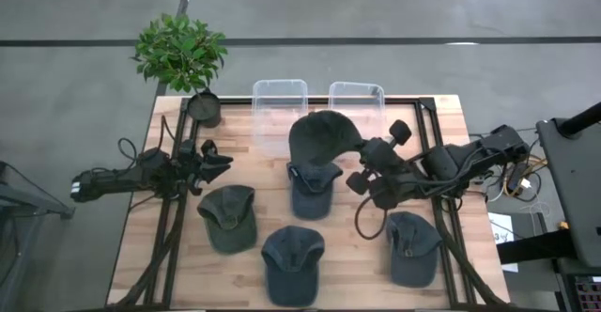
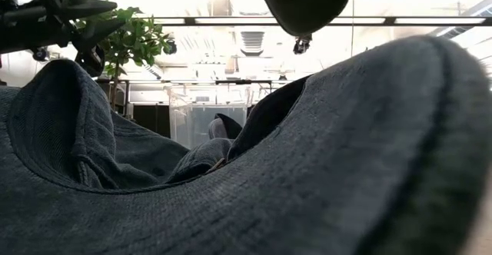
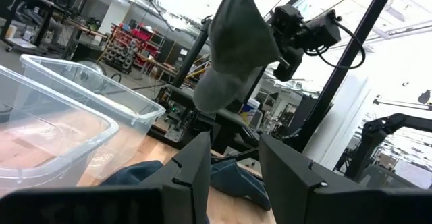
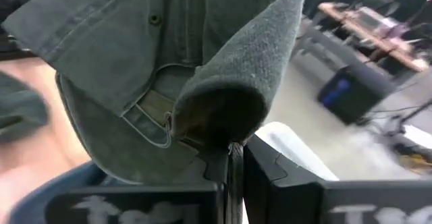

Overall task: Pick & Place hat
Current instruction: Put the right green cap into the left transparent bin

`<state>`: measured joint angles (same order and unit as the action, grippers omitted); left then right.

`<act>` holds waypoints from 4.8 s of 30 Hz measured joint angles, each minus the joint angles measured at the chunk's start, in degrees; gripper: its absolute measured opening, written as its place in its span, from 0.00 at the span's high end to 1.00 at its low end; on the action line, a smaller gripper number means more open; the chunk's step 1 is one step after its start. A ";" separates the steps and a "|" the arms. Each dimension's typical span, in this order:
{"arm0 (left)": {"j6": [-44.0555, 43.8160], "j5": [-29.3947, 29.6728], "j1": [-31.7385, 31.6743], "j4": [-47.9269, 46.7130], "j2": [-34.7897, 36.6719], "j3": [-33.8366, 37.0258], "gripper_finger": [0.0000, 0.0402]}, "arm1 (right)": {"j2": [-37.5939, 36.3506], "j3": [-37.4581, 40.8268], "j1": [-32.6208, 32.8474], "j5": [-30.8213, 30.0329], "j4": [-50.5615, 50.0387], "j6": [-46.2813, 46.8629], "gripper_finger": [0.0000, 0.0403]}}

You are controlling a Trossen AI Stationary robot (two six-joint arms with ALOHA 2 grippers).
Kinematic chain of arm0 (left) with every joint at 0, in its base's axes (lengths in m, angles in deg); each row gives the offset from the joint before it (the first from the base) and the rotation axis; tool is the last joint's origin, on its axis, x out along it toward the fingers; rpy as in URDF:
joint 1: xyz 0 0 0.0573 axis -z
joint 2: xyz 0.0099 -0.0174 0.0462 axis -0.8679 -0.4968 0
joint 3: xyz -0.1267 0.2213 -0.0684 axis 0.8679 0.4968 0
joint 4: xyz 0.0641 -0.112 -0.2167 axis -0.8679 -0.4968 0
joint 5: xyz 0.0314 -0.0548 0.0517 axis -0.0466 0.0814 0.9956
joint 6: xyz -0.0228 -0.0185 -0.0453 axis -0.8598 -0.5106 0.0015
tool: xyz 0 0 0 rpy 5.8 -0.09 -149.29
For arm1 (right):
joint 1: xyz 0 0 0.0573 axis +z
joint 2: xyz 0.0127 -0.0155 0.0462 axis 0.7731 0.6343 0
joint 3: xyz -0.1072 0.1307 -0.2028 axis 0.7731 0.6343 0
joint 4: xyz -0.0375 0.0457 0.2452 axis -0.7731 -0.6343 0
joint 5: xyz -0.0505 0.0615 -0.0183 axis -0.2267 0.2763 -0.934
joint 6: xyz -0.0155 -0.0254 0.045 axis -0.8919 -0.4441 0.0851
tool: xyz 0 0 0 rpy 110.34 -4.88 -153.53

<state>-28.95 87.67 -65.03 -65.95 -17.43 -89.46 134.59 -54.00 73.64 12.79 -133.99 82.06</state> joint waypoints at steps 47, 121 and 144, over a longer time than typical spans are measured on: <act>13.54 9.03 -0.02 3.90 -49.35 -32.40 0.70 | 10.46 -1.52 -8.81 -6.06 30.97 -0.47 0.97; 10.36 -12.13 -0.02 7.28 -42.47 -39.10 0.99 | 9.41 0.18 -7.87 16.59 -14.37 19.53 0.60; 0.20 -32.83 3.74 45.00 -47.77 -38.99 0.99 | 9.45 5.90 -7.91 6.25 -12.38 16.73 0.63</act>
<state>-28.76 54.84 -61.29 -20.95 -65.19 -128.46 144.05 -48.11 65.72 19.03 -146.36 98.79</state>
